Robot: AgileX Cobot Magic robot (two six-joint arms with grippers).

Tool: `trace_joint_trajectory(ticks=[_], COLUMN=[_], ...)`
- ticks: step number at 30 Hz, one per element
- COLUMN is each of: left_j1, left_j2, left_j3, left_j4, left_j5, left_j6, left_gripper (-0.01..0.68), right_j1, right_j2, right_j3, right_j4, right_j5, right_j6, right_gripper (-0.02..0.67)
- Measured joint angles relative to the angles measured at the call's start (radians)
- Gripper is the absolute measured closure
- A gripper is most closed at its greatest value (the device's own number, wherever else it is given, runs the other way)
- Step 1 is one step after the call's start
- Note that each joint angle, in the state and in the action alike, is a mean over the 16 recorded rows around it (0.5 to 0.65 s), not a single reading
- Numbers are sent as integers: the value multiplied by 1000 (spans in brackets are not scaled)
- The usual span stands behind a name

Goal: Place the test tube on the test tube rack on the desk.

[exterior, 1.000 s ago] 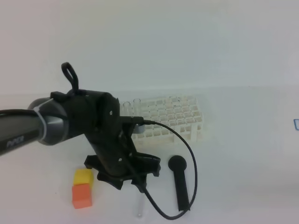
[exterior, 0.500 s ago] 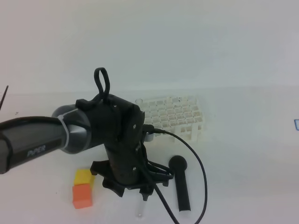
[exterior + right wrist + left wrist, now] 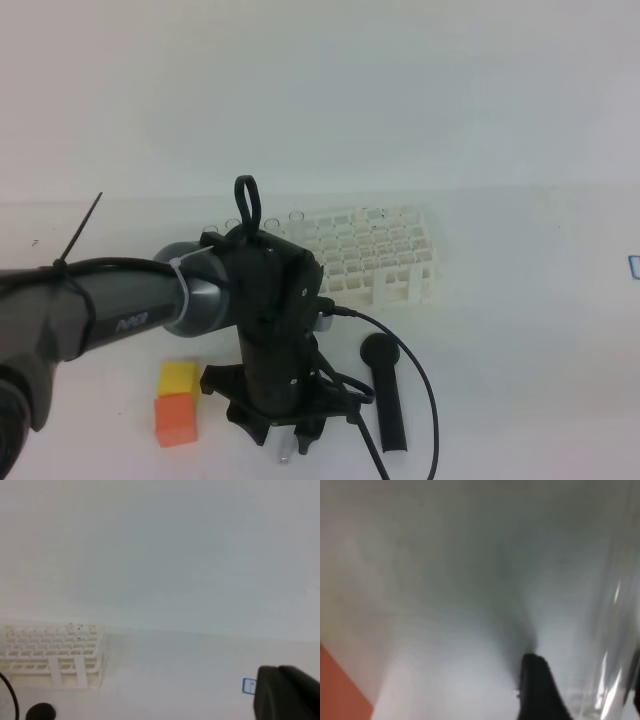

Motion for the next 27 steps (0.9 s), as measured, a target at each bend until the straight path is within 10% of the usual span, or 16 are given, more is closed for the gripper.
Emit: trace_joint_trajectory(ticks=[13, 27], left_j1=[0, -3], left_j2=[-17, -303], left_j3=[-7, -14], left_j4=[11, -27], left_j5=[-24, -329], left_j6=[21, 190], left_gripper=[549, 562], right_j1=[0, 0], right_j2=[0, 0], right_j3=[0, 0], right_j4=[5, 8], right_j5=[2, 7], right_j6=[-6, -85], right_gripper=[650, 650])
